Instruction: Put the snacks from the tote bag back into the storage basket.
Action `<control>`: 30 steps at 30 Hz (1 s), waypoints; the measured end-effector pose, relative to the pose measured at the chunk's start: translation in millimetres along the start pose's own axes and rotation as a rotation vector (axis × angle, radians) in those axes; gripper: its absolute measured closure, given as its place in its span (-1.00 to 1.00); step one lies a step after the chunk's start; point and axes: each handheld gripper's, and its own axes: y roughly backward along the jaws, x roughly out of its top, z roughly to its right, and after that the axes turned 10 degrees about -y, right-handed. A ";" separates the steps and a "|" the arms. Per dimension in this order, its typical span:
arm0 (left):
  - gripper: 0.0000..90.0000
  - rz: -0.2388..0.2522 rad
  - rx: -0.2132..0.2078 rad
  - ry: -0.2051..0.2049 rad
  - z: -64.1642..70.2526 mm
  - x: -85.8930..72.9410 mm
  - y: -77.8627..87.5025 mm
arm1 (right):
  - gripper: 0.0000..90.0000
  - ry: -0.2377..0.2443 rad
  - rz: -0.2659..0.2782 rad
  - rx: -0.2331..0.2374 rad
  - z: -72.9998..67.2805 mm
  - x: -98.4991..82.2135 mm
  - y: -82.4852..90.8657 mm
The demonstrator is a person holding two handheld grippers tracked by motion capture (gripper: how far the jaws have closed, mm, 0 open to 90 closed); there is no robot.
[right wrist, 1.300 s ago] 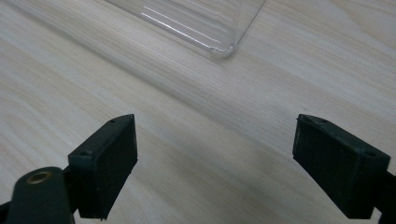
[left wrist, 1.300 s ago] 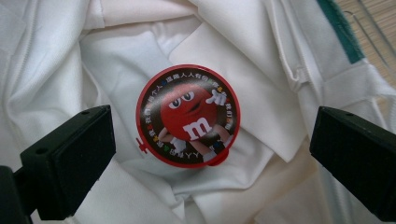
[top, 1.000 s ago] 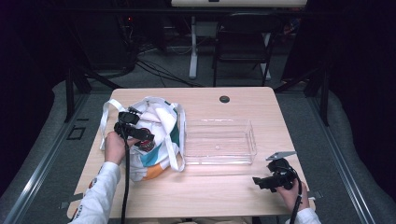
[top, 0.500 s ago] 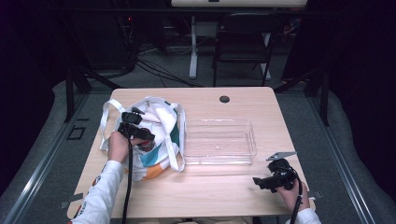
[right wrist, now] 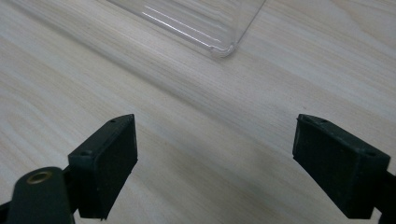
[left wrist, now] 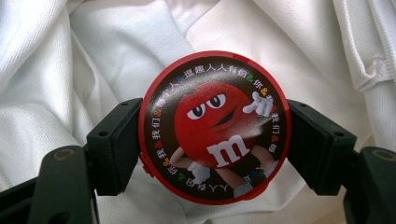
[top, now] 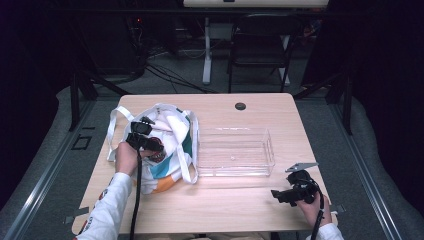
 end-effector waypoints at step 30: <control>-0.43 0.053 -0.003 -0.040 2.0 -0.2 29.2 | -0.70 -0.001 0.004 -0.014 0.6 -0.2 1.5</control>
